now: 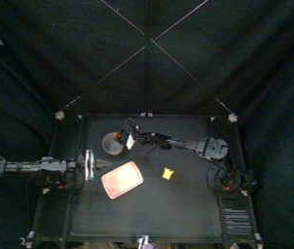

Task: Pick the pie then place it in the grey bowl
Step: Drop pie in the grey bowl and return to neutral

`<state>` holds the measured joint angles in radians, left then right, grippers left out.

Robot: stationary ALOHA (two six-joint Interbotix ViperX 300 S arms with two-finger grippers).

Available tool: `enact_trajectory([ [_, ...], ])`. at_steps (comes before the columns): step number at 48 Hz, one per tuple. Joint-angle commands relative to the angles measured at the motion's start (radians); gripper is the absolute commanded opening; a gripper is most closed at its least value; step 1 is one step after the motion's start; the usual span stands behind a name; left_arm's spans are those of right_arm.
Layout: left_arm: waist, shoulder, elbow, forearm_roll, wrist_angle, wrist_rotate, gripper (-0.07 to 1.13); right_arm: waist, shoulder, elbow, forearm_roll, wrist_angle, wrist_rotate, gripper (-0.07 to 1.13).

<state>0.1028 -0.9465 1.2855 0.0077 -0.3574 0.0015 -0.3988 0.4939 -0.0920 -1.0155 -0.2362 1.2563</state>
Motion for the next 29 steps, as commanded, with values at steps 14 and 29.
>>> enact_trajectory([
  [14, 0.008, 0.005, -0.017, 0.009, -0.011, 0.006, 0.03, 0.014, -0.015, -0.021, 0.054, -0.015, -0.003, 1.01],
  [29, 0.012, 0.005, -0.018, 0.012, -0.009, 0.005, 0.03, 0.026, -0.103, 0.081, 0.054, -0.012, -0.006, 1.02],
])
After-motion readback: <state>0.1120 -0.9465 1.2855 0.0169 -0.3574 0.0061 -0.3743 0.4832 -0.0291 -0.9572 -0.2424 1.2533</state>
